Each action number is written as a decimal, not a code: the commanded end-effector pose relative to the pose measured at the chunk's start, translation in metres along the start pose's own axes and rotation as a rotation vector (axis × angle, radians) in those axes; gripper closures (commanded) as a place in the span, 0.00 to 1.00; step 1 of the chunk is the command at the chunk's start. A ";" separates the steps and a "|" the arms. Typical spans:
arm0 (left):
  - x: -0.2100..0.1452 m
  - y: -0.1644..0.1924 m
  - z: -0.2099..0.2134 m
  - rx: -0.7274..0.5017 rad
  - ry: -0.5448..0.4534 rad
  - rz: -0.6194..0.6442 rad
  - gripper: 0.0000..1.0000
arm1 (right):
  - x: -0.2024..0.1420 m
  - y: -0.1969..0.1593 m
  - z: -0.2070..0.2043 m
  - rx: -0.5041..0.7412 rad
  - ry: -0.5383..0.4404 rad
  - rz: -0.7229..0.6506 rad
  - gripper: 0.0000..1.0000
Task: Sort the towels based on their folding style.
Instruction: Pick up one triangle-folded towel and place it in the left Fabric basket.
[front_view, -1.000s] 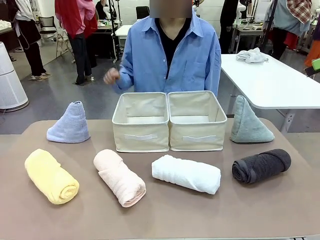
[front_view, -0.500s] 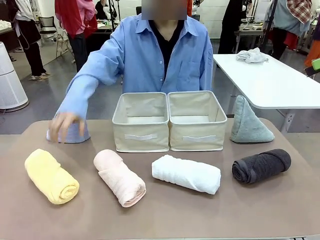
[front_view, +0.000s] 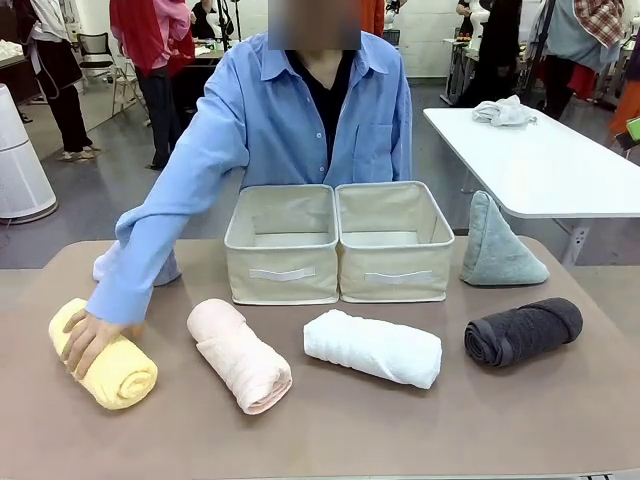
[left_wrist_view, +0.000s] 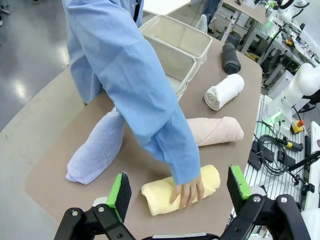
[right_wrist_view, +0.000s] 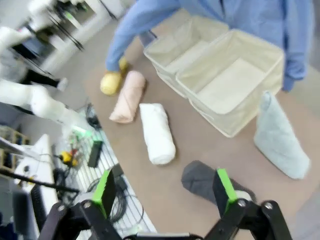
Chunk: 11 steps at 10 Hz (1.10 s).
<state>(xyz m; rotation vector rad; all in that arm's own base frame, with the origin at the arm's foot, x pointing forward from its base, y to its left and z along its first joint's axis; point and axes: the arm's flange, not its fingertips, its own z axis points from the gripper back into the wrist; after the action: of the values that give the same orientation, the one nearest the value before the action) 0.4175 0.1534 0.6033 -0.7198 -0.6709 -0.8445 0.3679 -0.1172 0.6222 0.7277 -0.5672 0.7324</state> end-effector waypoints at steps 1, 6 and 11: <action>0.002 0.000 -0.001 0.005 -0.013 -0.003 0.00 | 0.027 0.048 -0.021 -0.221 0.257 -0.003 0.00; 0.002 0.000 -0.001 0.005 -0.013 -0.003 0.00 | 0.096 -0.001 -0.124 -0.280 0.819 0.144 0.00; 0.002 0.000 -0.001 0.005 -0.013 -0.003 0.00 | 0.087 -0.007 -0.154 -0.296 0.824 0.148 0.00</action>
<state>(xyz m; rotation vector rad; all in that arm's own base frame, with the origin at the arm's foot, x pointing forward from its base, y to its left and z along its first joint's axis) 0.4181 0.1537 0.6029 -0.7200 -0.6710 -0.8433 0.4648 0.0292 0.5857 0.0607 0.0308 0.9861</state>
